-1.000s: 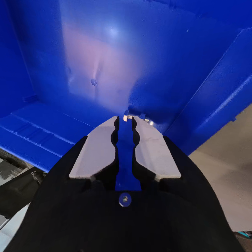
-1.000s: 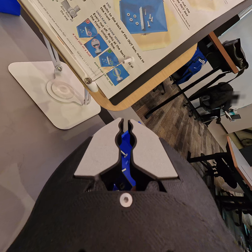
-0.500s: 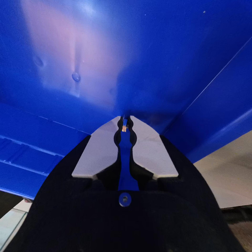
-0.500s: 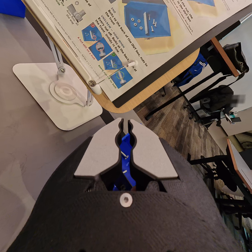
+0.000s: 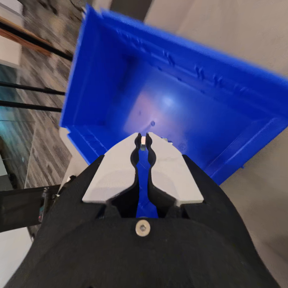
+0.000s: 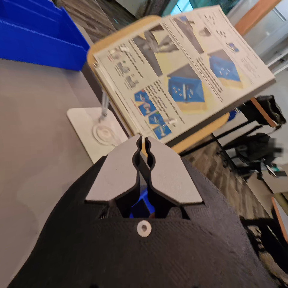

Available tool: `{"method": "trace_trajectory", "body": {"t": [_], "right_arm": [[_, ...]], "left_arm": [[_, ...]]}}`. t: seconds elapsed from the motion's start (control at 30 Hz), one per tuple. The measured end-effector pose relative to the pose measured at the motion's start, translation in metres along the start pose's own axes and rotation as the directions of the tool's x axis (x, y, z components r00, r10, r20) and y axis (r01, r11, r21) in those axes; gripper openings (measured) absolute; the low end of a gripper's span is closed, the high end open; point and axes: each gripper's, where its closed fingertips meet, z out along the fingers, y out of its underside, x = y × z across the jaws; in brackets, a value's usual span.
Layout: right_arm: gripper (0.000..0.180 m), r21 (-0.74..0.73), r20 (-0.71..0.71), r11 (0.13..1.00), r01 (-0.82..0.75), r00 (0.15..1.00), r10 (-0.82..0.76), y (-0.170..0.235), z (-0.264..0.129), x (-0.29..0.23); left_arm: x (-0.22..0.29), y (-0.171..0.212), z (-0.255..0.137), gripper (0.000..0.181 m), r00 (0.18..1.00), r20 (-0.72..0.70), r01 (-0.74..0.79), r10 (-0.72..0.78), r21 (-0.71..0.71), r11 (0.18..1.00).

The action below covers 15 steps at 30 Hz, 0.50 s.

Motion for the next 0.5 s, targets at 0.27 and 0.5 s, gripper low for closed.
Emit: {"method": "trace_trajectory", "body": {"t": [0.27,0.5], "right_arm": [[0.005,0.166,0.343,0.977,-0.134,0.937,0.070,-0.055,0.010,-0.098],[0.018,0.196,0.679,0.805,-0.560,0.670,0.300,-0.100,0.026,-0.170]], "left_arm": [[0.021,-0.109,-0.093,0.005,0.983,0.138,0.025,-0.118,0.537,0.843],[0.069,-0.213,-0.155,0.006,0.979,0.194,-0.119,-0.062,0.795,0.594]]}}
